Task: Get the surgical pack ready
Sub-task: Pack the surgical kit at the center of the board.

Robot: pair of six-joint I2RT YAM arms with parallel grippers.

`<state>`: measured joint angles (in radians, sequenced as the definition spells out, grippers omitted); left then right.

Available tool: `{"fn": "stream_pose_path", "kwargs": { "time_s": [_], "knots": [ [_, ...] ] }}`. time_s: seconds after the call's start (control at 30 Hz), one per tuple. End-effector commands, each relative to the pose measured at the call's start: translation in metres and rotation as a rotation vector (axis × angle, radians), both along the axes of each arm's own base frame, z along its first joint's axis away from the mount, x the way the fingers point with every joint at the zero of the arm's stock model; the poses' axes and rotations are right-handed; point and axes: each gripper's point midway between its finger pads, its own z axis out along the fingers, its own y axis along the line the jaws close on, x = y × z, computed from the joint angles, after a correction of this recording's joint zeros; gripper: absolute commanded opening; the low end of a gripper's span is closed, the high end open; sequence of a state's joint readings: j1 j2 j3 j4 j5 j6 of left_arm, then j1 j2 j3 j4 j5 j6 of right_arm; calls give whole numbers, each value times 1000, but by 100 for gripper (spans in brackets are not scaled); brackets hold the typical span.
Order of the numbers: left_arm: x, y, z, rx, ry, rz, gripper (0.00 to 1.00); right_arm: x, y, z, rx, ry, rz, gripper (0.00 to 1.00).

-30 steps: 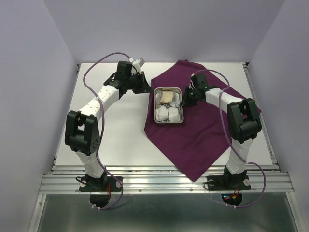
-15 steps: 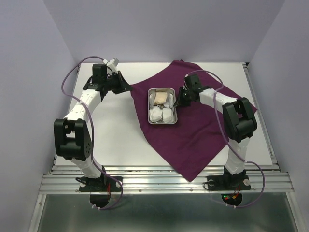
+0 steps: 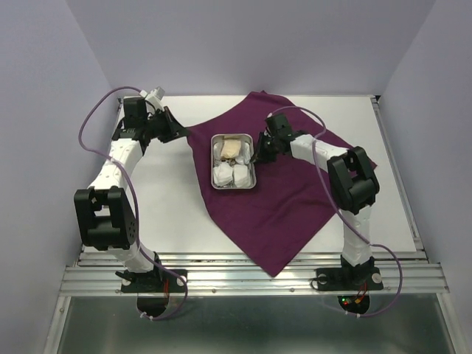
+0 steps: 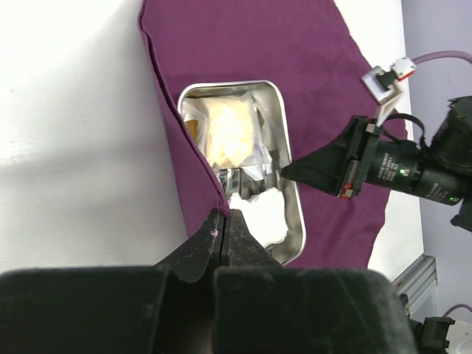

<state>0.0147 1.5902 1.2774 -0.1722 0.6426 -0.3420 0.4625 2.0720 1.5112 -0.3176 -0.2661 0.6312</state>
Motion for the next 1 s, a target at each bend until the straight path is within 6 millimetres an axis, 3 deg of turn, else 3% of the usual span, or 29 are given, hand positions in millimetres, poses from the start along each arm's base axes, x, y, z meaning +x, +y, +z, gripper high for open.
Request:
{"fn": "stream_pose_path", "kwargs": {
  "time_s": [0.0,0.13,0.37,0.47,0.7,0.97],
  "knots": [
    [3,-5,68,-10,-184,-44,0,26,30,51,129,-110,-7,1],
    [0,-11,80,-17,-208,-61,0,29,30,52,137,-105,-33,1],
    [-11,-70,84,-42,-204,-187,0,31,29,45,147,-100,-66,1],
    [-12,-85,79,-45,-194,-213,0,35,28,42,145,-108,-85,1],
    [-13,-92,77,-51,-189,-228,0,41,22,34,90,-127,-88,1],
    [-13,-113,72,-57,-169,-259,0,40,36,36,114,-147,32,1]
  ]
}}
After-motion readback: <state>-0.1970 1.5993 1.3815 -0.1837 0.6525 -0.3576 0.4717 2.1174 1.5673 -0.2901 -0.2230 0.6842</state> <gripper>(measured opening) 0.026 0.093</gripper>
